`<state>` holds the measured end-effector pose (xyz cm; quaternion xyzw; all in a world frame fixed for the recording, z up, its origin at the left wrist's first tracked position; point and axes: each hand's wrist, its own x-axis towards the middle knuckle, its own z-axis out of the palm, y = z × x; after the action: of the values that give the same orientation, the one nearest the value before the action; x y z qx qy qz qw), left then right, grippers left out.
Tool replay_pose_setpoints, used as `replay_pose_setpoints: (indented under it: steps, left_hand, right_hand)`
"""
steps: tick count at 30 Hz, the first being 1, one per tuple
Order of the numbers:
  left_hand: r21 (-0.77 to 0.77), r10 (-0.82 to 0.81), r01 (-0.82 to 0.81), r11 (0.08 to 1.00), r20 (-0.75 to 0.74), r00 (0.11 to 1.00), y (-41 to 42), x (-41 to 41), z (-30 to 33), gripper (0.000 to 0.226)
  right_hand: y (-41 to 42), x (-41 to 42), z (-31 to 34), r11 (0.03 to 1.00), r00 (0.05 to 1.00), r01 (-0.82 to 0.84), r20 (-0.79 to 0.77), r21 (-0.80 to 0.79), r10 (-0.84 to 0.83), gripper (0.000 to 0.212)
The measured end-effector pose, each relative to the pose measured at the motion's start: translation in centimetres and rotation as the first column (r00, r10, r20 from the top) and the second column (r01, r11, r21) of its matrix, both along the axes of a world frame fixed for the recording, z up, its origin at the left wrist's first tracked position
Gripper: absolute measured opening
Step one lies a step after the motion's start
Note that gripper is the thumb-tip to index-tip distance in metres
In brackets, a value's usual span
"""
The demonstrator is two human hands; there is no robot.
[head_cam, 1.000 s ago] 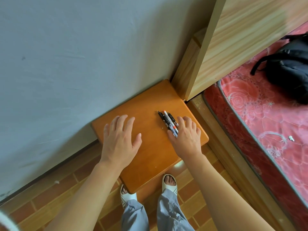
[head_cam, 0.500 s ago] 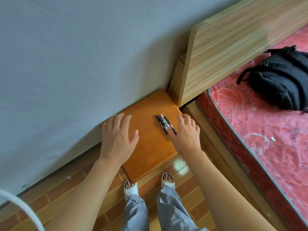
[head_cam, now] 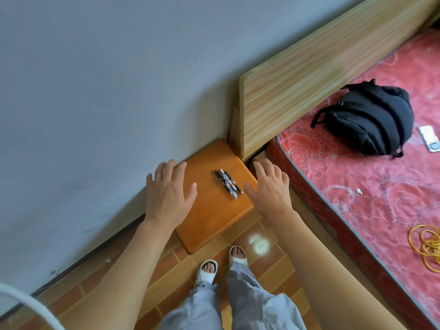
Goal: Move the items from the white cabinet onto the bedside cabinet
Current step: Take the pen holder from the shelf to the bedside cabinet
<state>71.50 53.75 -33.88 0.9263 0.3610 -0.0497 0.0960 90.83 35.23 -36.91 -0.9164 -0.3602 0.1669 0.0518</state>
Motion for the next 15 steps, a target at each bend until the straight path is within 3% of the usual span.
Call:
replay_pose_setpoints:
  steps: [6,11,15]
  left_hand:
    - [-0.013,-0.185,0.185,0.983,0.022,0.983,-2.3,1.4,4.7,0.067]
    - [0.028,-0.41,0.41,0.912,0.118,0.904,-4.2,3.0,9.4,0.065]
    - [0.08,-0.597,0.592,0.802,0.168,0.785,-6.1,5.7,12.6,0.067]
  right_hand:
    - [-4.1,-1.6,5.7,0.998,0.999,-0.043,0.007,0.045,0.043,0.066]
    - [-10.2,-4.2,10.4,0.982,0.987,0.156,0.011,0.109,-0.158,0.065]
    - [-15.6,-5.8,13.5,0.941,0.943,0.316,0.064,0.123,-0.325,0.065]
